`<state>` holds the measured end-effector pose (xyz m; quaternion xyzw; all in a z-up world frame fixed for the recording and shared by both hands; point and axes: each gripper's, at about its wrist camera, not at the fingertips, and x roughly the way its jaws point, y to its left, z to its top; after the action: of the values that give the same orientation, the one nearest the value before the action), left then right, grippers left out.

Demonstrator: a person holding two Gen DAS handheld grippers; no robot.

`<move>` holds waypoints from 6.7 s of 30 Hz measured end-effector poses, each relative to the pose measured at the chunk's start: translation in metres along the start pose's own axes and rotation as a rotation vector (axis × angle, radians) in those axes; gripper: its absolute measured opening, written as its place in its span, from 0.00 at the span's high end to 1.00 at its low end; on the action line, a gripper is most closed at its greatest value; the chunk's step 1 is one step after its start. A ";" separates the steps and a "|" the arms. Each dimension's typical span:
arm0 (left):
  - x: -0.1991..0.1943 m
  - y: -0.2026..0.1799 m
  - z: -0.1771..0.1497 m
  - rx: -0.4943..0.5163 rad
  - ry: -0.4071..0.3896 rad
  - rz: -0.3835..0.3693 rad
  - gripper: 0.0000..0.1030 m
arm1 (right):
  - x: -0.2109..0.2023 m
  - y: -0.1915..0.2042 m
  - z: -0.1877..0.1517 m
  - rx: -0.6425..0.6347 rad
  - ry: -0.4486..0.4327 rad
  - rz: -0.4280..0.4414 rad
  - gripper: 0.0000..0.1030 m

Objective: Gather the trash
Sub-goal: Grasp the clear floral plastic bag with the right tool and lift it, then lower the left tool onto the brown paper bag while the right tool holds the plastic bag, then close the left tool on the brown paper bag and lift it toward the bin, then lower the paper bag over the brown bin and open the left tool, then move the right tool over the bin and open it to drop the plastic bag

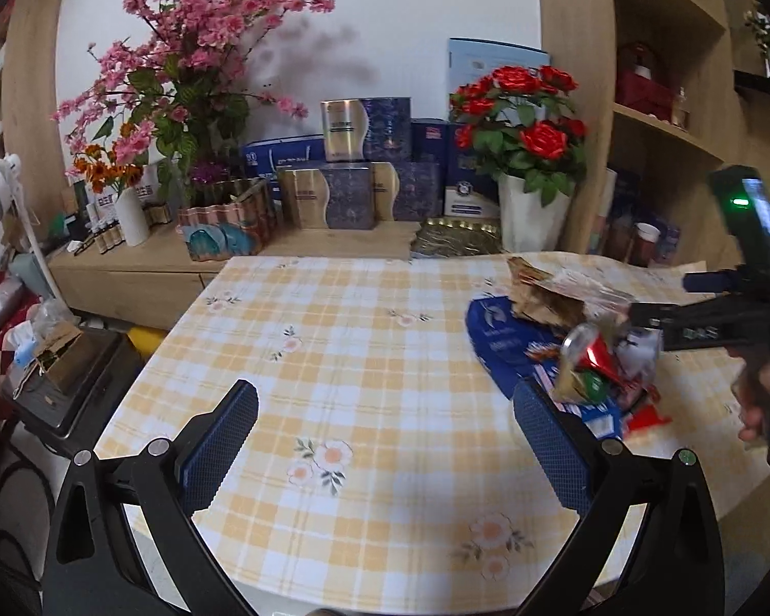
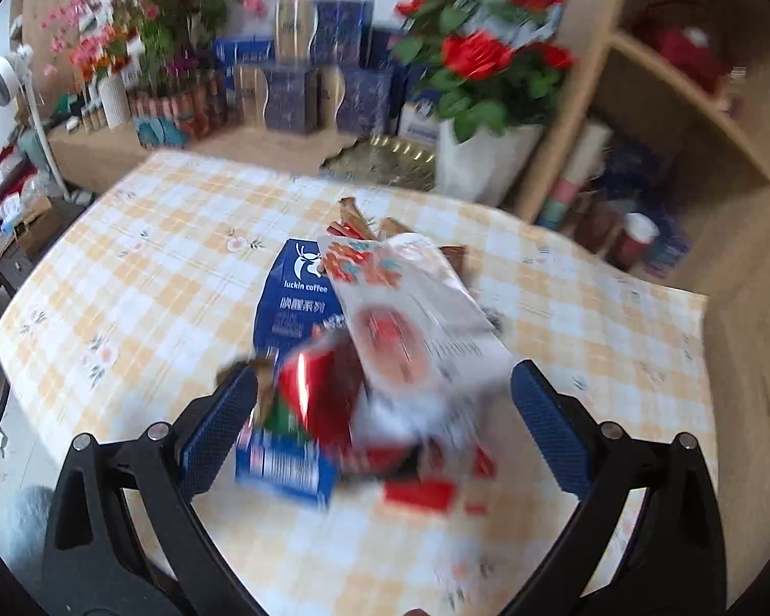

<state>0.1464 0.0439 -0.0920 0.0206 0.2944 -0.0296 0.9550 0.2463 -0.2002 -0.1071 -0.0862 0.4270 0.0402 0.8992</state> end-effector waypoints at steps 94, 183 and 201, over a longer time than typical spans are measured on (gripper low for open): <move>0.267 -0.127 0.121 -0.503 0.591 -0.483 0.55 | -0.059 -0.188 -0.129 0.485 -0.236 0.129 0.83; -0.064 0.005 -0.175 -0.005 0.146 -0.253 0.06 | -0.097 0.028 -0.272 0.377 0.072 0.373 0.83; -0.051 0.048 -0.195 -0.252 0.203 -0.210 0.06 | -0.062 0.058 -0.287 0.320 0.265 0.386 0.79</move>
<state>-0.0016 0.1050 -0.2233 -0.1273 0.3910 -0.0899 0.9071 -0.0197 -0.1975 -0.2439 0.1354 0.5504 0.1309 0.8134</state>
